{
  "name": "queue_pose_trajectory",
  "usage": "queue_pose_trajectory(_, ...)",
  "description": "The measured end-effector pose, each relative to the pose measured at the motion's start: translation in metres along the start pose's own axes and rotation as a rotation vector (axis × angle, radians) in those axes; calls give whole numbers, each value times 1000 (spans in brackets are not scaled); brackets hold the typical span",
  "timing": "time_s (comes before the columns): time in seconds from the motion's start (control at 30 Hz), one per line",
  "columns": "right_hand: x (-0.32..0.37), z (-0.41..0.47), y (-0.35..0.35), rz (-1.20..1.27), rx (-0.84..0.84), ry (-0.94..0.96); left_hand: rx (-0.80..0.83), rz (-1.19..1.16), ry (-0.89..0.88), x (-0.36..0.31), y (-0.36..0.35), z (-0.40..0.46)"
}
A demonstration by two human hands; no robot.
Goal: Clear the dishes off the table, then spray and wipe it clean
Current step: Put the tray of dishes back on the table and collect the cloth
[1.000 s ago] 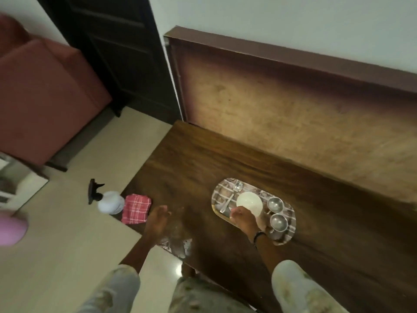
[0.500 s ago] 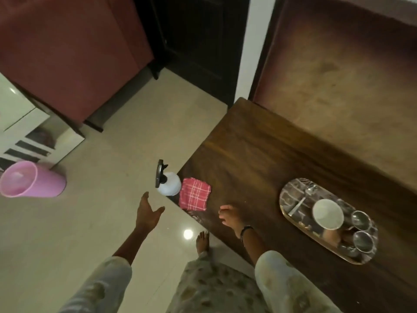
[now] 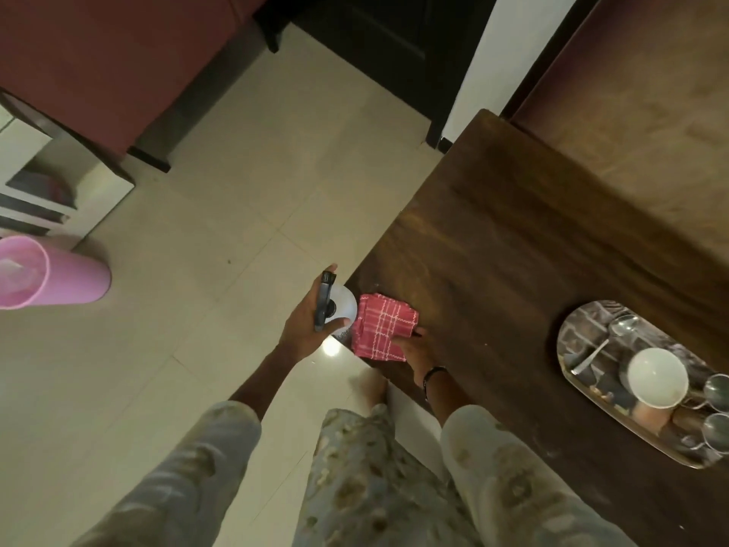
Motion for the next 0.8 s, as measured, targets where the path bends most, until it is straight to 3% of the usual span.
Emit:
queue_pose_trajectory(0.27, -3, 17, -8, -9, 13, 2, -95, 196, -16, 5, 9, 5)
queue_pose_trajectory(0.37, -3, 12, -14, 23, 102, 9, -145, 198, 49, 4, 8, 3)
queue_pose_trajectory(0.5, -3, -10, -19, 355, 253, -79, -149, 117, 161, 4, 1, 0)
queue_pose_trajectory(0.8, -43, -62, 76, 694, 195, 34, -82, 114, 180, -64, -48, -39)
Point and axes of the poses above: each hand's wrist, its own z-axis towards the middle knuckle, its own y-axis out of the back of the hand, x = y × z, the point moved 8 cm from there along z, towards the middle knuckle, and after that the axes turned 1 degree about -x, right-handed, at the moved point
